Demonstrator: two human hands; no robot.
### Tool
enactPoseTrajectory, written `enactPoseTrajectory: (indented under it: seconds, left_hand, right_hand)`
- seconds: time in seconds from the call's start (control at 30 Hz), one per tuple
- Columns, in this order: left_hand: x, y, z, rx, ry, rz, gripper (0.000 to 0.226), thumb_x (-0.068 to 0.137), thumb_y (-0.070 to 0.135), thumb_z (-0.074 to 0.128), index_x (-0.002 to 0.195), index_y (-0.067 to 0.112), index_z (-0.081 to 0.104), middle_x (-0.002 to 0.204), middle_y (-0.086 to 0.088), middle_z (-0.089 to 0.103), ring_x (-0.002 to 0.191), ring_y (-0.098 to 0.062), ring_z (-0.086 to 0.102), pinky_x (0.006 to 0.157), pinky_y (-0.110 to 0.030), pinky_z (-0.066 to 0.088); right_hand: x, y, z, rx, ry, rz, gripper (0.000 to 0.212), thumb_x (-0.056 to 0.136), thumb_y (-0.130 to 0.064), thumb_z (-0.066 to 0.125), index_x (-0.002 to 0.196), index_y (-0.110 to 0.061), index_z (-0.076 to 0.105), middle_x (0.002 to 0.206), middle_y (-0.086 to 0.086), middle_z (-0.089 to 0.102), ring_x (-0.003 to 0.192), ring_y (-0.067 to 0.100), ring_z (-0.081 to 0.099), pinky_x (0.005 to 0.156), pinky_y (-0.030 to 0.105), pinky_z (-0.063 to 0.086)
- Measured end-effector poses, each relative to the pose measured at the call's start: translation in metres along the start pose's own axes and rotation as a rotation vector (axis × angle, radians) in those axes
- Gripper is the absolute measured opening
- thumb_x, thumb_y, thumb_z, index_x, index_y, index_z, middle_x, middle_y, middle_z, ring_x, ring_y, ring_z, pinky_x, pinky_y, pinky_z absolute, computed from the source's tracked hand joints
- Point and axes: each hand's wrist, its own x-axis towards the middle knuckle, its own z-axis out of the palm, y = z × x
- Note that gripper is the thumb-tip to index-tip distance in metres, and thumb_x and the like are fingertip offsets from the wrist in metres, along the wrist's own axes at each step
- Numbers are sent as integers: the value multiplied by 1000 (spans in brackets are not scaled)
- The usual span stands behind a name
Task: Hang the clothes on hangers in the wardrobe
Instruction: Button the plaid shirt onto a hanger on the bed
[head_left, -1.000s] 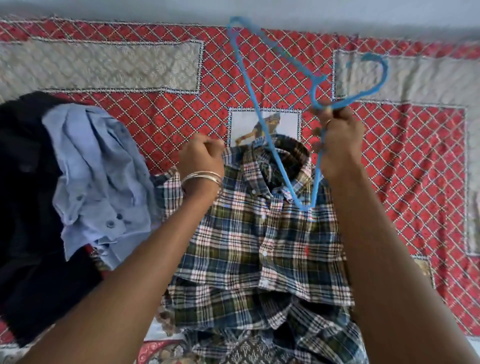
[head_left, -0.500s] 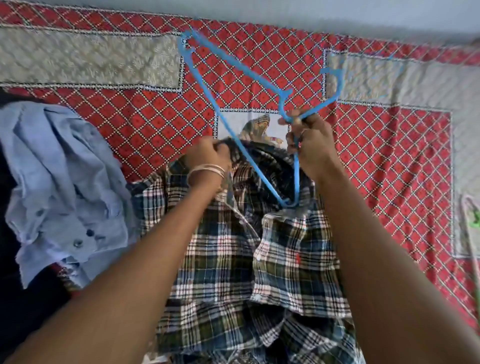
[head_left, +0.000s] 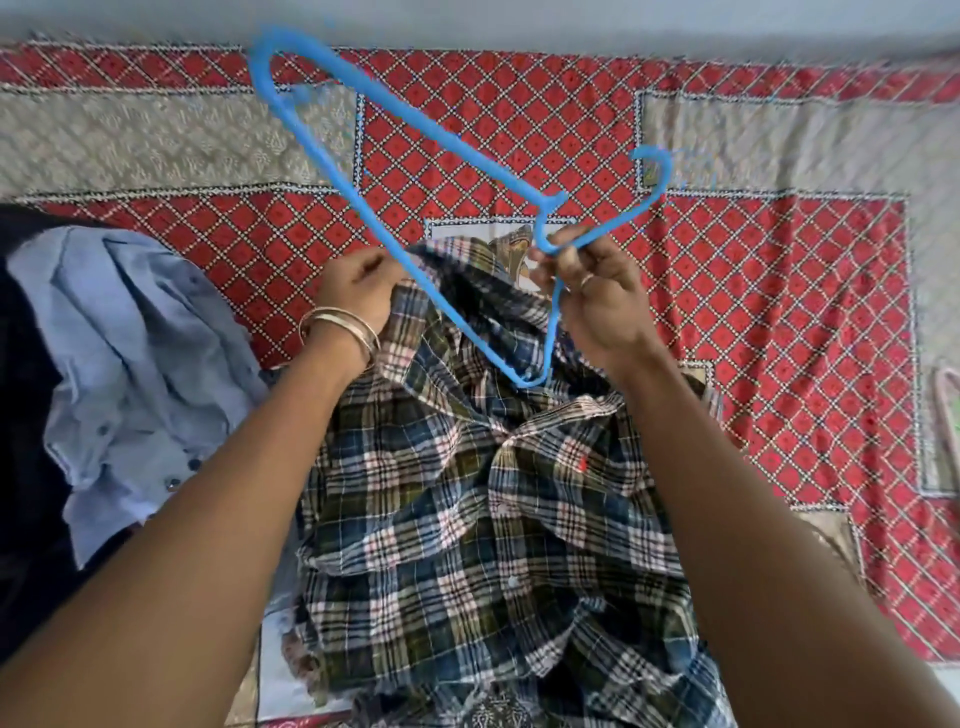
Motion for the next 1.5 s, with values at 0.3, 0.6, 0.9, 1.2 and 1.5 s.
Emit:
enactPoseTrajectory:
  seconds: [0.3, 0.6, 0.9, 1.2, 1.5]
  left_hand:
    - [11, -8, -43, 222, 170, 140, 8, 91, 8, 59, 90, 7, 67, 67, 5, 55, 66, -2, 43, 53, -21, 30]
    - [0, 8, -24, 920, 85, 441, 28, 90, 28, 58, 99, 6, 73, 90, -27, 69, 82, -42, 63, 68, -43, 47]
    - [-4, 45, 44, 848, -40, 518, 30, 94, 31, 52, 97, 8, 71, 89, -20, 69, 84, -36, 62, 69, -42, 44]
    - [-25, -10, 38, 578, 300, 6, 41, 91, 38, 58, 119, 9, 60, 111, -12, 64, 104, -29, 59, 82, -38, 45]
    - [-108, -77, 27, 823, 332, -673, 99, 68, 62, 73, 132, -1, 33, 142, -26, 29, 127, -45, 35, 99, -60, 35]
  right_hand:
    - [-12, -17, -41, -493, -15, 69, 18, 93, 11, 47, 92, -3, 57, 67, -6, 69, 53, 6, 55, 51, 20, 44]
    - [-55, -26, -56, -1210, 40, 195, 23, 86, 5, 58, 87, -16, 67, 69, -3, 64, 66, 16, 58, 64, 20, 39]
    - [20, -54, 6, -1377, -116, 144, 12, 91, -11, 60, 97, -7, 69, 89, 5, 69, 82, 19, 58, 72, 26, 41]
    - [18, -23, -14, -1367, 463, -221, 47, 88, -7, 59, 133, -14, 49, 124, 3, 60, 119, 27, 45, 93, 36, 32]
    - [-136, 46, -56, -1197, 987, 571, 71, 78, -52, 71, 124, -4, 44, 125, 21, 51, 116, 38, 47, 89, 44, 40]
